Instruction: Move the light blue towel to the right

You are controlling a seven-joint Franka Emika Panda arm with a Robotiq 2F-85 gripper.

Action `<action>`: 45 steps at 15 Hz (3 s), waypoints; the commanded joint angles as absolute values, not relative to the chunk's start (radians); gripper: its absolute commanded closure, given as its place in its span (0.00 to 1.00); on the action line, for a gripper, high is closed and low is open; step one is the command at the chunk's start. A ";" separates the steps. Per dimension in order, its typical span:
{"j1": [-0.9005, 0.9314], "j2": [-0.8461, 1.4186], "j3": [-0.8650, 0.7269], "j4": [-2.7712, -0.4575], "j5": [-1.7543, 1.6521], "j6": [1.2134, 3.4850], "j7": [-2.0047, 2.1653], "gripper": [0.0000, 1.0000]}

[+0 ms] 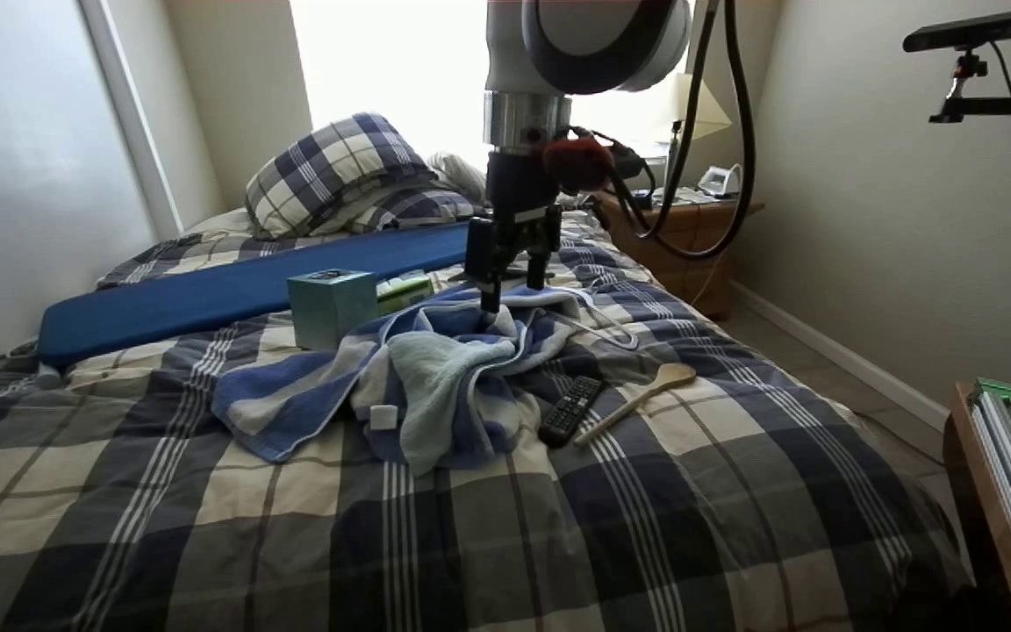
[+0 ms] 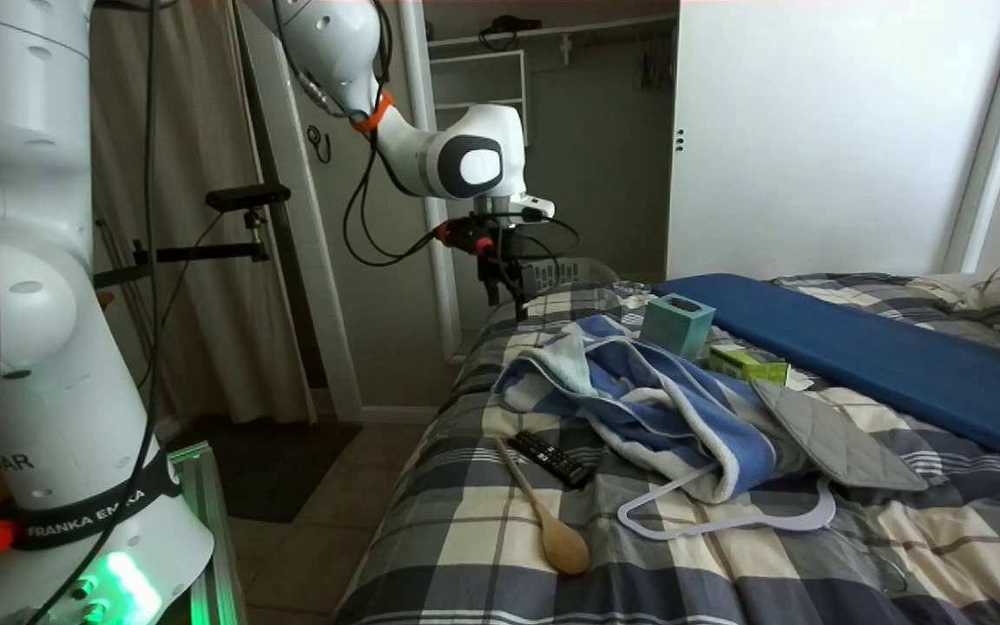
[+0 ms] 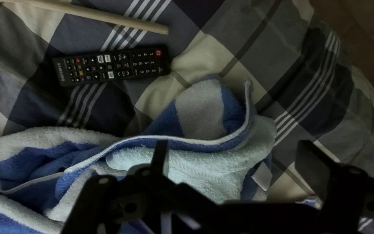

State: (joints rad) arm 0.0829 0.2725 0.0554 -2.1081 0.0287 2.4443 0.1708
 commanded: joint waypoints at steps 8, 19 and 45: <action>0.100 0.327 0.046 -2.063 0.008 2.428 0.203 0.00; 0.225 0.585 -0.058 -1.831 -0.226 2.419 0.359 0.00; 0.244 0.709 -0.049 -1.640 -0.187 2.377 0.331 0.95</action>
State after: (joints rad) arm 0.2311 0.7212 -0.0385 -1.6544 -0.1912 2.4129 0.3276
